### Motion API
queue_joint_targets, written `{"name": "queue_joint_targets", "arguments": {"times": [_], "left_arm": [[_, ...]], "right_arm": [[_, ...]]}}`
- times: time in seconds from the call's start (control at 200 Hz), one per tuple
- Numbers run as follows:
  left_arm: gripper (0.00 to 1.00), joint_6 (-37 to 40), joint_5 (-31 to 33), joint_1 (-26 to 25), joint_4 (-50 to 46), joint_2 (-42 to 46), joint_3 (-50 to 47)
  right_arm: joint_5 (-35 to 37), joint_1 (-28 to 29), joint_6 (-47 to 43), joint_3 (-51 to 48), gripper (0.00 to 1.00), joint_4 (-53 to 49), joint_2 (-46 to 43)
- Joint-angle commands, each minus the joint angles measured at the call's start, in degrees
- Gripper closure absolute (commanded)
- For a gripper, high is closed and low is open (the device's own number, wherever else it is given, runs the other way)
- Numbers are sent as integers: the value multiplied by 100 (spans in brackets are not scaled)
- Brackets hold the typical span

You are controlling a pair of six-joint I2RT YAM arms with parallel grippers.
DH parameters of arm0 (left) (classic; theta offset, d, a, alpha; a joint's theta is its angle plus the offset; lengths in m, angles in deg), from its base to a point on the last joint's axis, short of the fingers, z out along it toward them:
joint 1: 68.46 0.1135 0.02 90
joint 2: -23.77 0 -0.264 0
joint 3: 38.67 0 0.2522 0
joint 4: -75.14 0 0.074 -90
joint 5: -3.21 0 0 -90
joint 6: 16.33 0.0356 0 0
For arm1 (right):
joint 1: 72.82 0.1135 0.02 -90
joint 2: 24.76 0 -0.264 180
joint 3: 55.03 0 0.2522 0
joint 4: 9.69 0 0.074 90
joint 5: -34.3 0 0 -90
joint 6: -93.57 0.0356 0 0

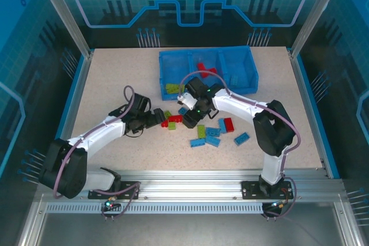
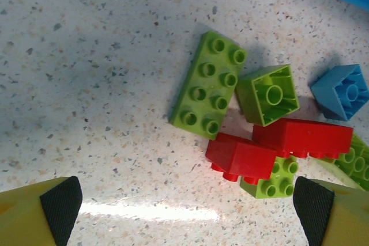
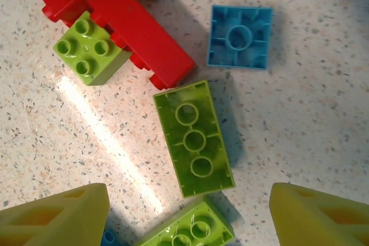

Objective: Sort the legos into containers by color

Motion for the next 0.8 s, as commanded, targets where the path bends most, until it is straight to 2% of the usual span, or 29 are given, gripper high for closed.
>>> {"name": "queue_joint_targets", "arguments": {"times": [0.0,0.235,0.48,0.665,0.795], "left_arm": [[1,-48,98,65,-216,123,-91],[1,-61,107,103,-225,211,-142],[1,-58,99,145,-214,244,-197],[1,-83,83,162,-164,238,-234],[1,-77,83,171,-163,246,-232]], "right_arm": [[48,219,-401,220,25,-110,403],[376,361,-464,653,25,-316,1036],[622,403,-554,719,29,-448,1216],[707,452,-590,558,45,-467,1133],[439,467,-519,450,59,-326,801]]}}
